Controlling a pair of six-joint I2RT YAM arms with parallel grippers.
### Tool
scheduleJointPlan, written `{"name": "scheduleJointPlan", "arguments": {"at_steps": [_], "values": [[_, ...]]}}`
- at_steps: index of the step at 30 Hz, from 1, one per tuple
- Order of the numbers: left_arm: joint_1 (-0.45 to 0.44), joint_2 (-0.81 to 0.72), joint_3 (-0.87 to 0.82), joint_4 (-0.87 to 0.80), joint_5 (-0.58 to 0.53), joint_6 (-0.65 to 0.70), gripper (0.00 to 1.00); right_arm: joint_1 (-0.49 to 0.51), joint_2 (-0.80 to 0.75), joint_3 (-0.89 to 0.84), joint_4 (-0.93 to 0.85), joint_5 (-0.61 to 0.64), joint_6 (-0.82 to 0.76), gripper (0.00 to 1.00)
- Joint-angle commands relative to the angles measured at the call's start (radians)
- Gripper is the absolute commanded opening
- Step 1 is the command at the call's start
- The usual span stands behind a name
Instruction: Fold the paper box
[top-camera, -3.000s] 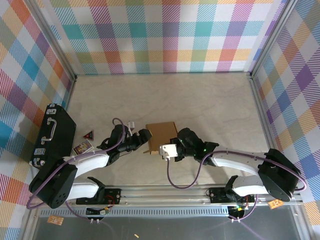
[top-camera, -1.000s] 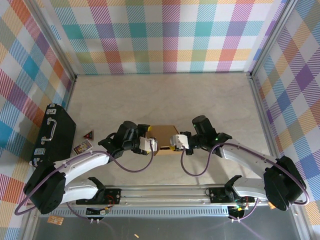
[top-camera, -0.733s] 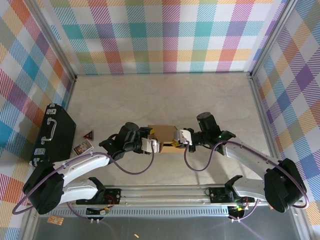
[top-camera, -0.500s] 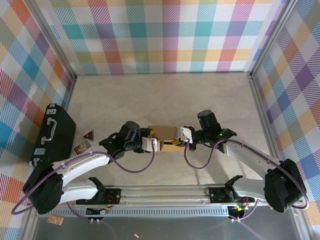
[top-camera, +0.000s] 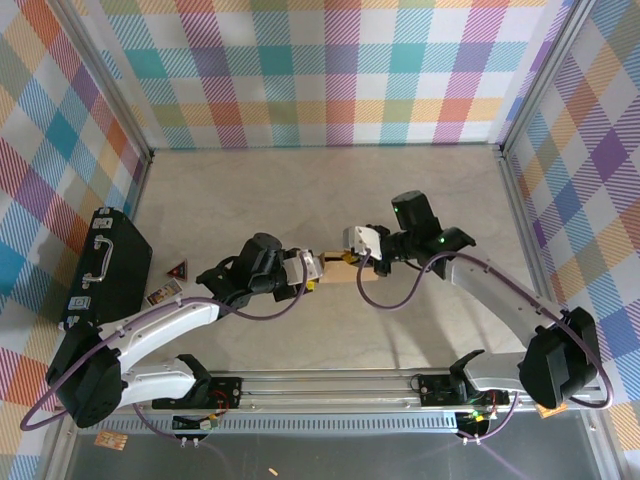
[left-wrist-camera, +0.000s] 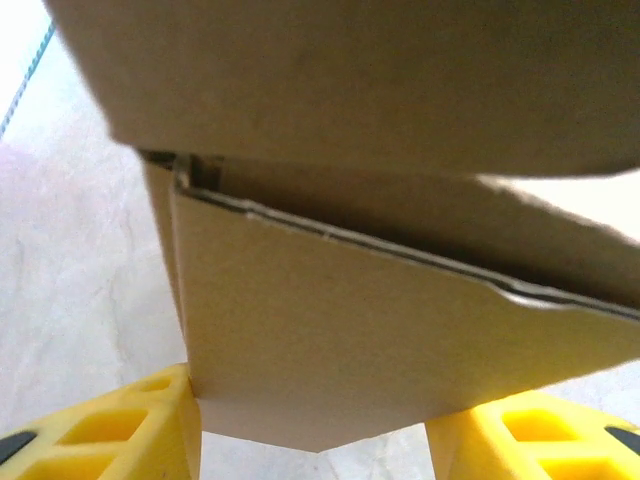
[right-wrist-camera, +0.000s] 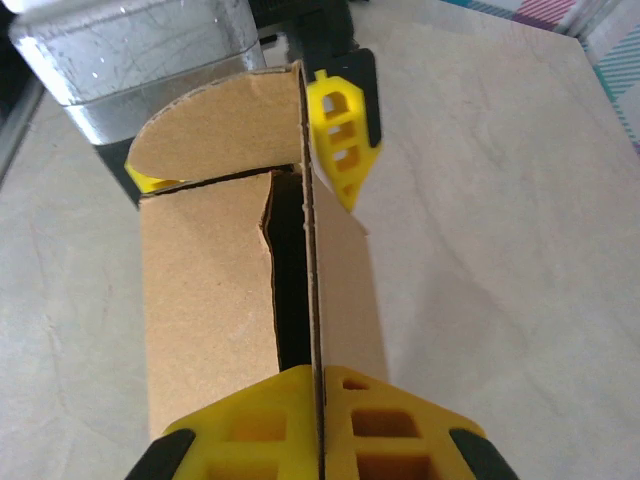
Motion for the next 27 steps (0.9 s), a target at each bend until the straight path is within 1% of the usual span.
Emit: {"name": "scheduleJointPlan", "arguments": {"at_steps": [1,4,9,15,18,22,27], "values": [[-0.020,0.003,0.055,0.166,0.063,-0.248,0.48,0.032,0.043,0.087,-0.078,-0.113,-0.039,0.05],[-0.016,-0.024,-0.027,0.304,0.083,-0.343,0.48,0.032,0.086,0.151,-0.136,-0.104,-0.062,0.05],[0.006,-0.028,-0.143,0.499,0.064,-0.440,0.50,0.032,0.149,0.254,-0.246,-0.106,-0.079,0.05],[0.046,0.049,-0.236,0.736,0.072,-0.537,0.50,0.035,0.191,0.299,-0.274,-0.117,-0.083,0.07],[0.057,0.103,-0.254,0.808,0.087,-0.565,0.50,0.035,0.228,0.324,-0.304,-0.114,-0.098,0.09],[0.074,0.157,-0.275,0.898,0.092,-0.601,0.48,0.037,0.297,0.373,-0.348,-0.102,-0.117,0.09],[0.079,0.185,-0.275,0.937,0.062,-0.613,0.47,0.040,0.355,0.431,-0.403,-0.107,-0.119,0.09]]}}
